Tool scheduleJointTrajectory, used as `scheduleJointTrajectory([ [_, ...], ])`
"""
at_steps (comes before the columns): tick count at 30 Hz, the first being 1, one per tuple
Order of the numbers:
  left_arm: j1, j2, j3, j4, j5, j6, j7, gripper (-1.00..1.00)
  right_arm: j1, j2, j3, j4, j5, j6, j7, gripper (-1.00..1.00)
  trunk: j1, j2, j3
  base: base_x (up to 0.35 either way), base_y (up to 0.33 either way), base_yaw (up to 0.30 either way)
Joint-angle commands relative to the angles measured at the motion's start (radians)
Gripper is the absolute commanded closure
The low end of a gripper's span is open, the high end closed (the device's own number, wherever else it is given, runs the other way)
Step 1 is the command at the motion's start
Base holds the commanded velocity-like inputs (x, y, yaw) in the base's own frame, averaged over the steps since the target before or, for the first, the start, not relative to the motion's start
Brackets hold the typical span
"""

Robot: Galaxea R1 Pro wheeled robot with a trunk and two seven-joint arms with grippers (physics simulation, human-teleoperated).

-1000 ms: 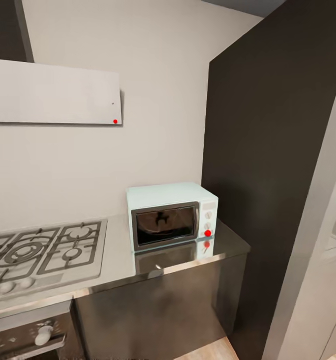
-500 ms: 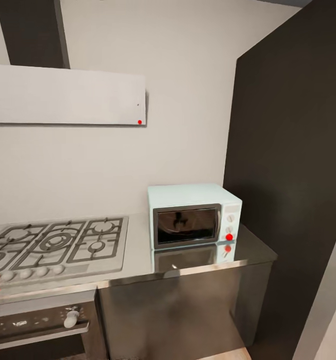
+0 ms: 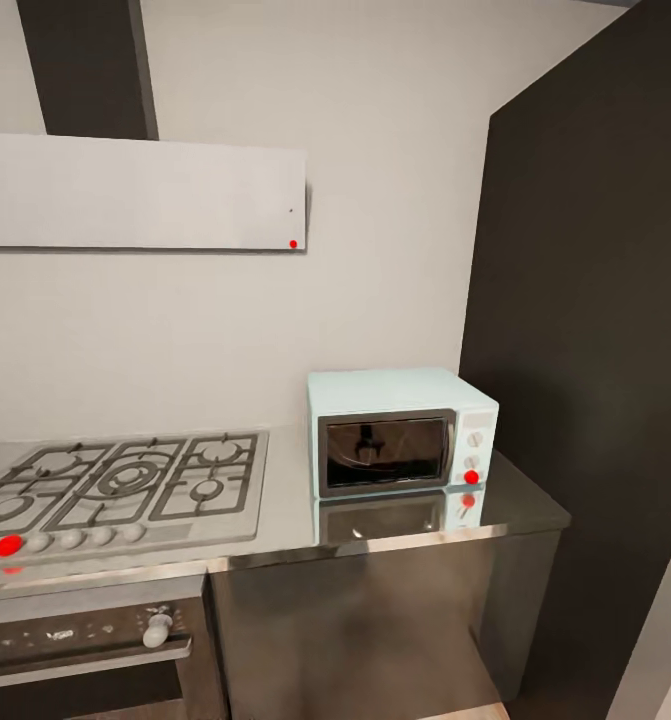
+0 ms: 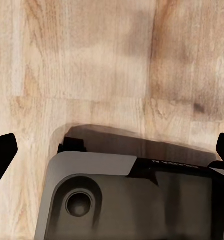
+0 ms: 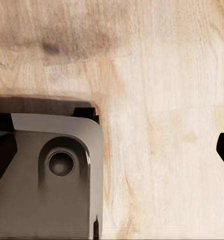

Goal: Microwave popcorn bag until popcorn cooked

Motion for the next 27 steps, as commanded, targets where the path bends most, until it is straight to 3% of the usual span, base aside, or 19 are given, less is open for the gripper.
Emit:
scheduleJointTrajectory([
  [1, -0.001, 0.0, -0.008, 0.001, 0.007, -0.003, -0.003, -1.0, 0.001, -0.001, -0.009, 0.003, 0.009, -0.007, 0.002, -1.0, 0.0, -0.001, -0.001, 0.0, 0.0, 0.0],
  [17, -0.001, 0.0, -0.007, 0.001, 0.007, -0.003, -0.003, -1.0, 0.002, -0.001, -0.009, 0.004, 0.009, -0.004, 0.002, -1.0, 0.0, -0.001, -0.001, 0.0, 0.0, 0.001],
  [27, -0.001, 0.0, -0.006, 0.001, 0.009, -0.003, -0.003, -1.0, 0.009, -0.001, -0.009, 0.004, 0.009, -0.007, 0.002, -1.0, 0.0, -0.001, -0.001, 0.0, 0.0, 0.239],
])
